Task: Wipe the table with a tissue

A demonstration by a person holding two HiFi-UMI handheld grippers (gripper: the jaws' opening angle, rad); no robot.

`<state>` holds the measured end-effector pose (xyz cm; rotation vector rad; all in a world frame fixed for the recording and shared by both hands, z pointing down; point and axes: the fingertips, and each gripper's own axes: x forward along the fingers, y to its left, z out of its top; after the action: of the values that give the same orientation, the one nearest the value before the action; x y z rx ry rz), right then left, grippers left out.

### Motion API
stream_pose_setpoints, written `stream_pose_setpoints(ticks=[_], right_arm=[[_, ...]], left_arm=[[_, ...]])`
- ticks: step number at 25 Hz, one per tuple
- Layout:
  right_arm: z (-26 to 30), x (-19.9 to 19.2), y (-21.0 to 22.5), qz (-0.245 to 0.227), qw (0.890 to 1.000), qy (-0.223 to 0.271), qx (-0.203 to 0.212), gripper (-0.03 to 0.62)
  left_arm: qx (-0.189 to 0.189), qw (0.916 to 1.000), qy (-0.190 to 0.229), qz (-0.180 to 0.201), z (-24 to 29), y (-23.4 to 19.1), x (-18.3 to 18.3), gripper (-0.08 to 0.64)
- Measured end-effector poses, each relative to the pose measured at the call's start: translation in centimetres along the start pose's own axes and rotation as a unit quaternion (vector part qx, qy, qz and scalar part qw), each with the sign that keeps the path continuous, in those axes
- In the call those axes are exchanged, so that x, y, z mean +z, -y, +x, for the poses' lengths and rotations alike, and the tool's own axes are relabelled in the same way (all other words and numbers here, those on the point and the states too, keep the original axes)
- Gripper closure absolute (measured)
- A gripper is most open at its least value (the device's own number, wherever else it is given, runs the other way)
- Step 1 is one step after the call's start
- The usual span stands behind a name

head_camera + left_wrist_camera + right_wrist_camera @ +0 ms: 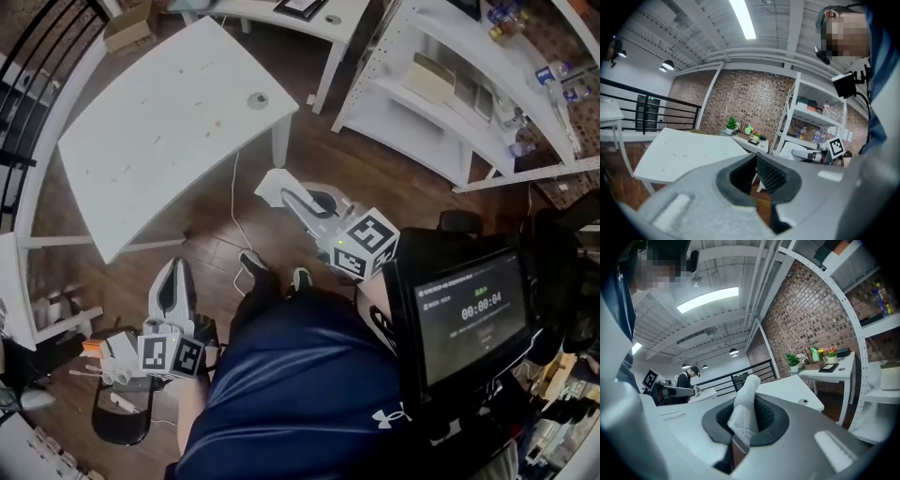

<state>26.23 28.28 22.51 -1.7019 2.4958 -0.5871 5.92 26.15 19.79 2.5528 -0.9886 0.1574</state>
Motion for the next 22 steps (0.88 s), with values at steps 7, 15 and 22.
stream_pose_setpoints(ticks=[7, 15, 22], right_arm=[[0.9, -0.4, 1.4, 0.003, 1.000, -0.008, 0.006, 0.578], [2.4, 1.1, 4.4, -0.005, 0.999, -0.012, -0.030, 0.578], [7.9, 0.2, 5.1, -0.018, 0.997, -0.050, -0.053, 0.578]], left_arm=[[0.015, 0.9998, -0.005, -0.007, 0.5, -0.2, -0.5, 0.557], [0.003, 0.9998, -0.002, -0.022, 3.5, -2.4, 0.3, 0.557], [0.000, 0.9994, 0.008, -0.033, 4.6, -8.3, 0.5, 0.557]])
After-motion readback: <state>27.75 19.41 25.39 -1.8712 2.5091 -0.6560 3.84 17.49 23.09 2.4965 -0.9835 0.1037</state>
